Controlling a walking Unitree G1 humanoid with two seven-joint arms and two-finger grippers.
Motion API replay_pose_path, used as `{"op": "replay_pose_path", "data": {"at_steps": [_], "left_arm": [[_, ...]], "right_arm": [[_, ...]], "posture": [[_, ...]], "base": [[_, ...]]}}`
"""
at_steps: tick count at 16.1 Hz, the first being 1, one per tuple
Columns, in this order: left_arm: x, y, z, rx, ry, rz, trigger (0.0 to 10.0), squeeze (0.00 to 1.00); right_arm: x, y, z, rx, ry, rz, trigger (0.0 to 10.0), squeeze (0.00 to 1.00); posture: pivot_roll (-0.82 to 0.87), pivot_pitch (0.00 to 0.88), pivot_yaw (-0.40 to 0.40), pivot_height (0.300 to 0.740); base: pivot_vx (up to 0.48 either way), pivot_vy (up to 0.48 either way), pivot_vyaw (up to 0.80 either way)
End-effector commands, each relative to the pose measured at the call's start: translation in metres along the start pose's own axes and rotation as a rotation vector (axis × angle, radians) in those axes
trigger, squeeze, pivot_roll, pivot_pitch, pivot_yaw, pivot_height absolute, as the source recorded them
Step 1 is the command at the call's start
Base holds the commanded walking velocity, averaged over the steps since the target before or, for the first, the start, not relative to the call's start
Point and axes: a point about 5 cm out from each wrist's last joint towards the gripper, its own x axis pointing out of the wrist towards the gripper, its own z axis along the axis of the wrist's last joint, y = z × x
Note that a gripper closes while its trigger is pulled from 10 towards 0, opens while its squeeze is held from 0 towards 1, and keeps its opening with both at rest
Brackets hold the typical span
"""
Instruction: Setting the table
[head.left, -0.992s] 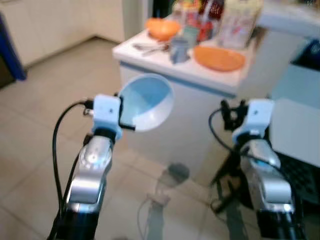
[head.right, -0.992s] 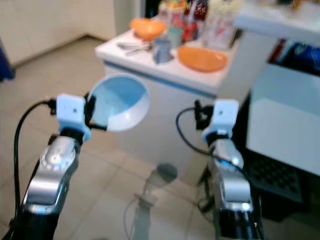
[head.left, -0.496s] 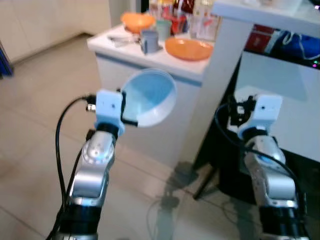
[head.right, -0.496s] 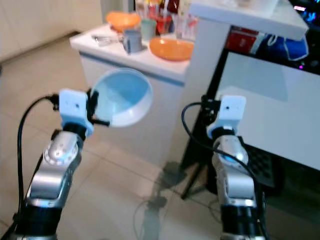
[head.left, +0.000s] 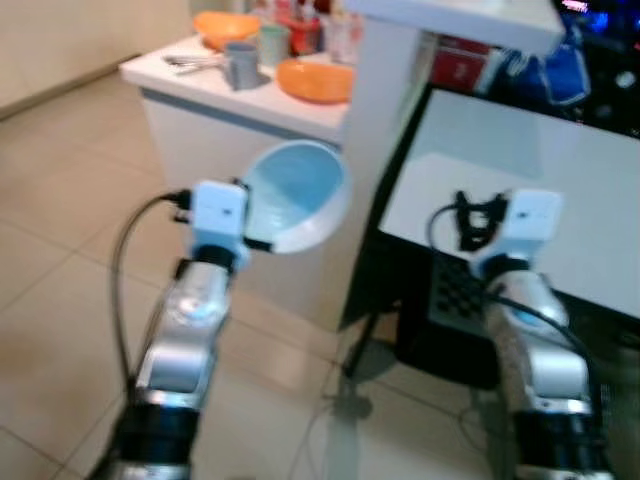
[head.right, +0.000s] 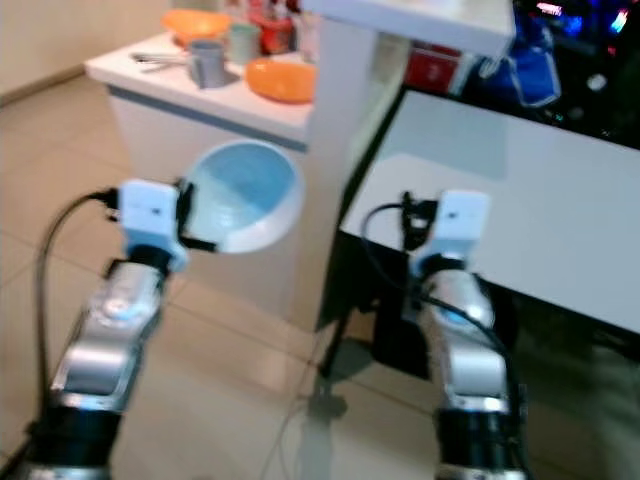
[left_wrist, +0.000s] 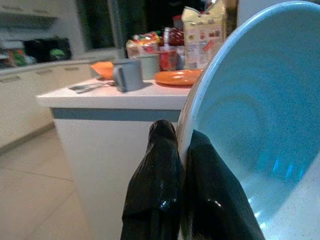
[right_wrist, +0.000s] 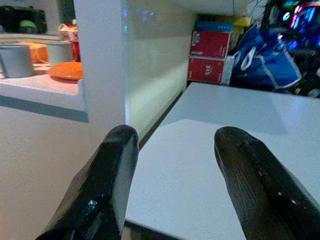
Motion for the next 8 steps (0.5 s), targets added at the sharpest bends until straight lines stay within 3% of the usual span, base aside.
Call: {"op": "replay_pose_path", "data": {"at_steps": [1, 8], "left_arm": [[0.0027, -0.0055, 0.0124, -0.005, -0.056, -0.018, 10.0, 0.0], [0.0086, -0.0086, 0.0132, -0.002, -0.064, -0.029, 10.0, 0.0]], "right_arm": [[0.0023, -0.0065, -0.0001, 0.003, 0.008, -0.031, 10.0, 0.0], [0.004, -0.0137, 0.0011, 0.009, 0.007, -0.069, 10.0, 0.0]], "posture": [[0.06, 0.0, -0.049, 0.74], [0.05, 0.0, -0.042, 0.74]], "base": [[0.0, -0.337, 0.0], [0.0, -0.342, 0.0]]}}
